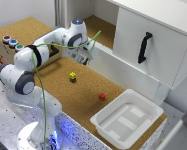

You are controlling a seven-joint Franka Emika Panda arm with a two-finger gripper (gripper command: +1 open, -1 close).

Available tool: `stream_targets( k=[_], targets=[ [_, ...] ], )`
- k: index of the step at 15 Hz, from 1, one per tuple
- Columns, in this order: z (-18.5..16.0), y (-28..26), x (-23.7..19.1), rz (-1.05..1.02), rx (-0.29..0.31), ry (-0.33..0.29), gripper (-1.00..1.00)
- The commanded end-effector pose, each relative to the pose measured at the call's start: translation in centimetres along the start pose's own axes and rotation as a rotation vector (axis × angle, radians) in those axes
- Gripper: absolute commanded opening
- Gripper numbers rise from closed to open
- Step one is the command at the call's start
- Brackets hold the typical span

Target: Lift the pink block

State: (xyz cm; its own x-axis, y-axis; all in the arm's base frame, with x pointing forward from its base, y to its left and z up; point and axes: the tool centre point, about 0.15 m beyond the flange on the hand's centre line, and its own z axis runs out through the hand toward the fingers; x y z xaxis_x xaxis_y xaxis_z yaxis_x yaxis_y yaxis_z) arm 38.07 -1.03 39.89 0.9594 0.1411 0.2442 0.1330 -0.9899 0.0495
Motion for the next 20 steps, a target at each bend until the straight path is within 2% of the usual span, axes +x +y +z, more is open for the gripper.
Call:
stream_targets(
  k=[1, 11, 12, 13, 15, 17, 20],
  targets=[
    [3.0, 1.3, -2.1, -0.038, -0.036, 0.105, 1.0],
    [3.0, 1.3, -2.1, -0.038, -0.036, 0.105, 1.0],
    [2.4, 1.0, -1.0, -0.018, -0.016, 0.04, 1.0],
    [3.3, 2.2, -0.8, -0.007, -0.04, 0.036, 1.0],
    [5.8, 4.9, -1.1, 0.016, -0.031, -0.023, 1.0],
    [7.8, 7.1, -1.8, 0.021, -0.034, -0.038, 1.0],
    [10.9, 10.3, -3.0, -0.004, 0.013, -0.076, 1.0]
  ],
)
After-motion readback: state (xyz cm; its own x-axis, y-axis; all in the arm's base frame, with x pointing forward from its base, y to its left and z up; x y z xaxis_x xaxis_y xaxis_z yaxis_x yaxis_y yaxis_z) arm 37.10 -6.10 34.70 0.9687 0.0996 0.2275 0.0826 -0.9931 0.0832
